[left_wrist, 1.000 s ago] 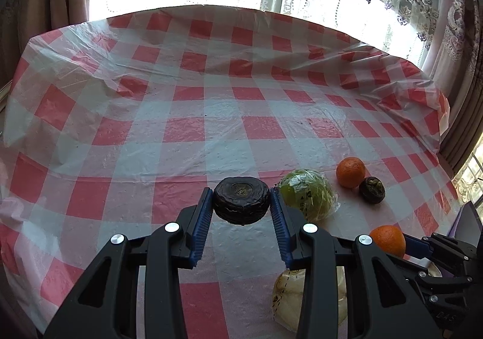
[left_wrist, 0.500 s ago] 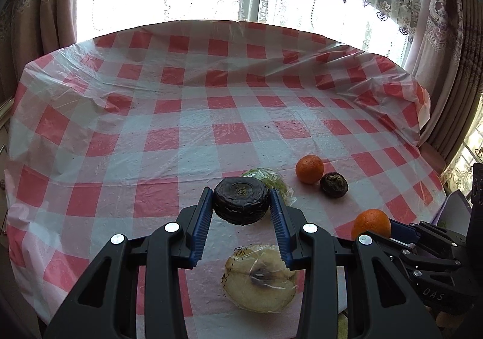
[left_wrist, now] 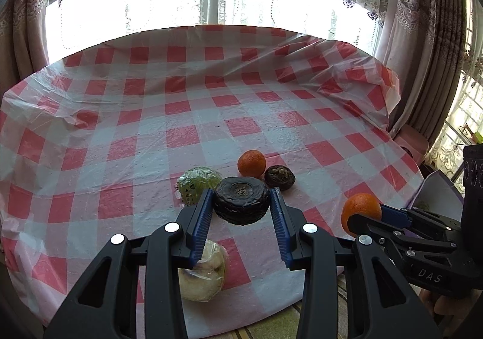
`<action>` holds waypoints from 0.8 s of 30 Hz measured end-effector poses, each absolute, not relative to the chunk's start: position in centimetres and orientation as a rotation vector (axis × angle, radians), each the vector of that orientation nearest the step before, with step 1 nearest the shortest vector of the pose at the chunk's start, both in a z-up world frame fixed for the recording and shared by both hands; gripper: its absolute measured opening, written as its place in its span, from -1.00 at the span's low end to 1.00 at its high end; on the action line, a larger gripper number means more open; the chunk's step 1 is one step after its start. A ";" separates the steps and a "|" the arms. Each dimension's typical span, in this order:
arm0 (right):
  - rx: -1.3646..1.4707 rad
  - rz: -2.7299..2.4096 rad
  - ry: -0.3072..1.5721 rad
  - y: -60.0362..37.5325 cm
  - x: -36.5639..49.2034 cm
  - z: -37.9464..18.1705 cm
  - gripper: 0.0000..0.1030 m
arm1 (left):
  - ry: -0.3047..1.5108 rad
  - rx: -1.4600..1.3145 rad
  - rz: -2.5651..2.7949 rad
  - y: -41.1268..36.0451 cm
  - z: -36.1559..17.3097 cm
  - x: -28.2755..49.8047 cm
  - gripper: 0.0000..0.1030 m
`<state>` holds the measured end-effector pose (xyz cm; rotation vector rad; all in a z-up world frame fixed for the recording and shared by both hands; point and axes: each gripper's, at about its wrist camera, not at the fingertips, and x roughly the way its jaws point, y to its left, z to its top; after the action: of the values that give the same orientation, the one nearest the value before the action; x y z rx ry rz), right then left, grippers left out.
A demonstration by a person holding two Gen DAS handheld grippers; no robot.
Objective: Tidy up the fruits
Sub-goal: 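Carry the dark fruit and orange over into the white box with both tools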
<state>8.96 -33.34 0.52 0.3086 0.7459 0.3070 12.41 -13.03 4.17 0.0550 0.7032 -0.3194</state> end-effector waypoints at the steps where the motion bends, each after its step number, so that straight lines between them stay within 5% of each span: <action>1: 0.312 0.304 0.743 -33.7 8.8 0.6 -0.19 | 0.704 0.058 -0.326 -13.3 4.2 12.3 -0.28; 24: 0.358 0.099 0.700 -44.8 4.0 2.2 -0.19 | 0.735 0.120 -0.537 -23.3 5.1 9.9 -0.28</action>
<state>3.97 -44.81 2.21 0.3577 0.6999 0.0994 9.89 -23.28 5.14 0.1200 0.7345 -0.5373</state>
